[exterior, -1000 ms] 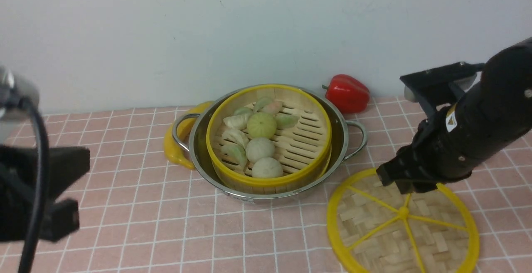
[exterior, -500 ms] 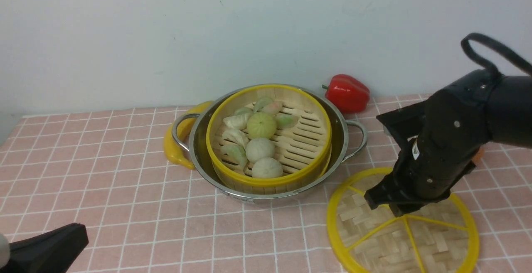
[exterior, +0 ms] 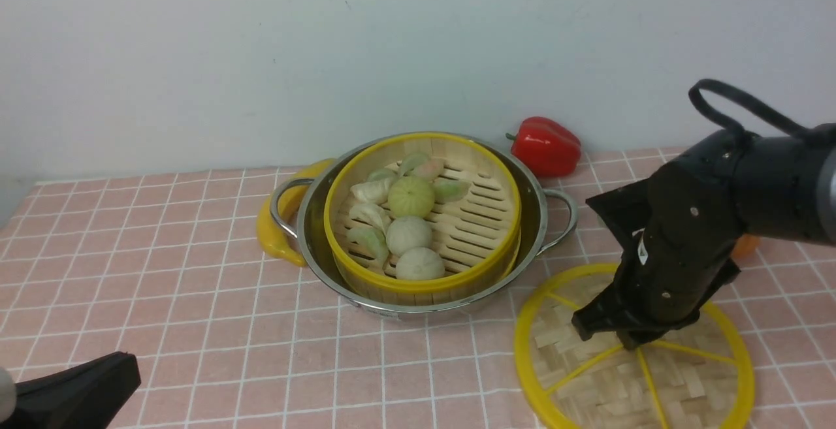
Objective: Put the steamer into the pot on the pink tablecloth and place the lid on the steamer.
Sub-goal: 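Move the gripper down to the bamboo steamer lid and grasp its center knob, then place the bamboo steamer lid onto the steamer basket in the pot with the right gripper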
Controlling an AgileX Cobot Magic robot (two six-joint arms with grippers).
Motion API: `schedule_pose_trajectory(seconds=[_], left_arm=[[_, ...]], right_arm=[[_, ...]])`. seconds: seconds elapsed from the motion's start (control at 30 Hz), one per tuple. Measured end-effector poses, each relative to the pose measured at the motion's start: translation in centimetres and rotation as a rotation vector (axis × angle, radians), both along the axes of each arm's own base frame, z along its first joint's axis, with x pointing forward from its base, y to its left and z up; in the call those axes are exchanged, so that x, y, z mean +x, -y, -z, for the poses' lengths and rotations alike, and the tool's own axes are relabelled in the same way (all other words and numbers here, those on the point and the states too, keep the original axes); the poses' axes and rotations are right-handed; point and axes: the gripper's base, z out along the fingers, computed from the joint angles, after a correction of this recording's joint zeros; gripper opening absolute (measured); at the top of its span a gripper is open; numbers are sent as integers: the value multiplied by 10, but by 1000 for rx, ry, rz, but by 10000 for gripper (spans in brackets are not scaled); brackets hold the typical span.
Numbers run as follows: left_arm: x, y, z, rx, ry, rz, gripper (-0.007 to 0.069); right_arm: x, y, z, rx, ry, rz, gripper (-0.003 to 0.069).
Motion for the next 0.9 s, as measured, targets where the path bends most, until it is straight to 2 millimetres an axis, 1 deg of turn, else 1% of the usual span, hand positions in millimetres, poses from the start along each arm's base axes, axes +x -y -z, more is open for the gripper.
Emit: schedule_pose_trajectory(seconds=[0.13, 0.2, 0.23, 0.27, 0.3, 0.33, 0.37, 0.4, 0.43, 0.5, 0.53, 0.57, 0.6, 0.63, 0.67, 0.8, 0.9], left_arm=[[0, 0, 0, 0, 0, 0, -8], [0, 0, 0, 0, 0, 0, -8], [0, 0, 0, 0, 0, 0, -8], [0, 0, 0, 0, 0, 0, -8], [0, 0, 0, 0, 0, 0, -8], [0, 0, 0, 0, 0, 0, -8], [0, 0, 0, 0, 0, 0, -8], [0, 0, 0, 0, 0, 0, -8], [0, 0, 0, 0, 0, 0, -8], [0, 0, 0, 0, 0, 0, -8], [0, 0, 0, 0, 0, 0, -8], [0, 0, 0, 0, 0, 0, -8], [0, 0, 0, 0, 0, 0, -8], [0, 0, 0, 0, 0, 0, -8], [0, 0, 0, 0, 0, 0, -8], [0, 0, 0, 0, 0, 0, -8], [0, 0, 0, 0, 0, 0, -8]], right_arm=[[-6, 5, -15, -23, -10, 1, 146], [-11, 9, -43, -38, -7, 9, 146], [-12, 10, -52, -36, 0, 11, 146], [-15, 11, -71, -35, 10, 10, 146], [-14, 11, -74, -31, 19, 9, 146], [-15, 12, -86, -25, 35, 7, 146], [-14, 11, -103, -1, 76, -1, 146], [-12, 8, -124, 42, 126, -17, 146], [-9, 4, -137, 77, 159, -33, 146], [-3, -3, -155, 136, 199, -59, 146], [5, -11, -164, 176, 220, -74, 146], [10, -18, -168, 203, 226, -87, 146], [21, -28, -171, 224, 238, -103, 146], [23, -30, -171, 227, 238, -109, 146], [37, -43, -165, 235, 237, -126, 146], [77, -80, -144, 250, 246, -162, 146], [95, -94, -136, 270, 264, -168, 146]])
